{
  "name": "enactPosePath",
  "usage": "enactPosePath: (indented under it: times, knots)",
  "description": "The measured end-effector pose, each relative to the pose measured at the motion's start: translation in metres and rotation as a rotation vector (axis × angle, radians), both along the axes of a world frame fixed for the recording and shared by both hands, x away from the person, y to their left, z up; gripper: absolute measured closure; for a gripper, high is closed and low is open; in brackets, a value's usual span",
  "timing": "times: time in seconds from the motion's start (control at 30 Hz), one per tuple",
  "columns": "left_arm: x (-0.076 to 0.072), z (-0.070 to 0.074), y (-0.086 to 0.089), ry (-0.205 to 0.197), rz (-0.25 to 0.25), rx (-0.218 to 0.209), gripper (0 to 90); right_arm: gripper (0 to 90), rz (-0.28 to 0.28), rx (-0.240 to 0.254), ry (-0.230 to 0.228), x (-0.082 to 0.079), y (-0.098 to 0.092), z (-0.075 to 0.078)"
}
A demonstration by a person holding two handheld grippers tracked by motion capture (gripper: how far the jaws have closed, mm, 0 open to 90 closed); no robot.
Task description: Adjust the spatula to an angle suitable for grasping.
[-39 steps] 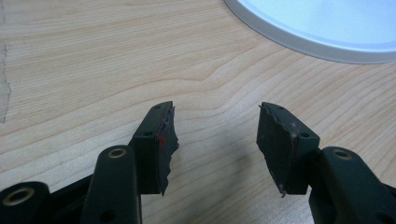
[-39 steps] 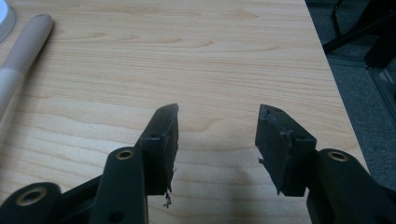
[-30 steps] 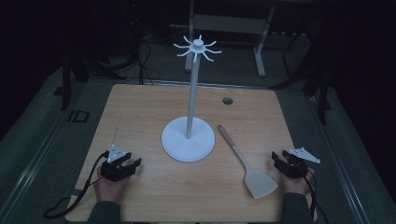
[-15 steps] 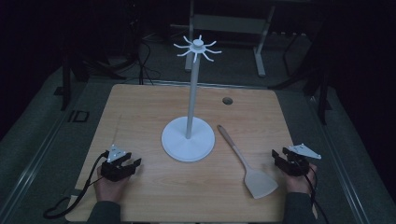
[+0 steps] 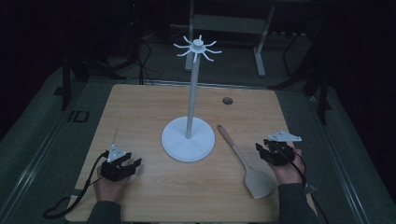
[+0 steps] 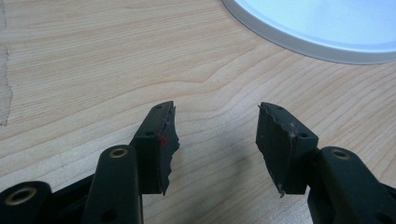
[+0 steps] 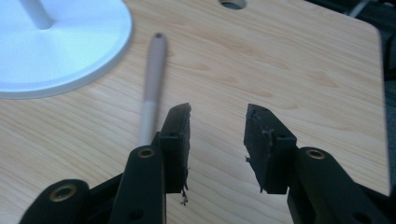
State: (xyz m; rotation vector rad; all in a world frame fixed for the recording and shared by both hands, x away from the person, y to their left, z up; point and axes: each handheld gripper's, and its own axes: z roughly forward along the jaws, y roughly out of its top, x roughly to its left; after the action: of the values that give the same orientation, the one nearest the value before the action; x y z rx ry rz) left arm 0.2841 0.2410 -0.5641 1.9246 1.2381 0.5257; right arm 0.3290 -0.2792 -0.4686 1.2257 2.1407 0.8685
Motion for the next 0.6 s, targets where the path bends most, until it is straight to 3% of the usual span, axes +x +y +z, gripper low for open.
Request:
enactPosePath:
  times: [0.27,0.6]
  knots:
    - [0.000,0.000,0.000,0.002,0.001,-0.004,47.0,63.6,0.067,-0.041,0.100,0.021,0.030,0.008]
    - [0.000,0.000,0.000,0.003,0.002,-0.002,46.7,64.0,0.076,-0.097,0.194,0.046,0.052,0.004]
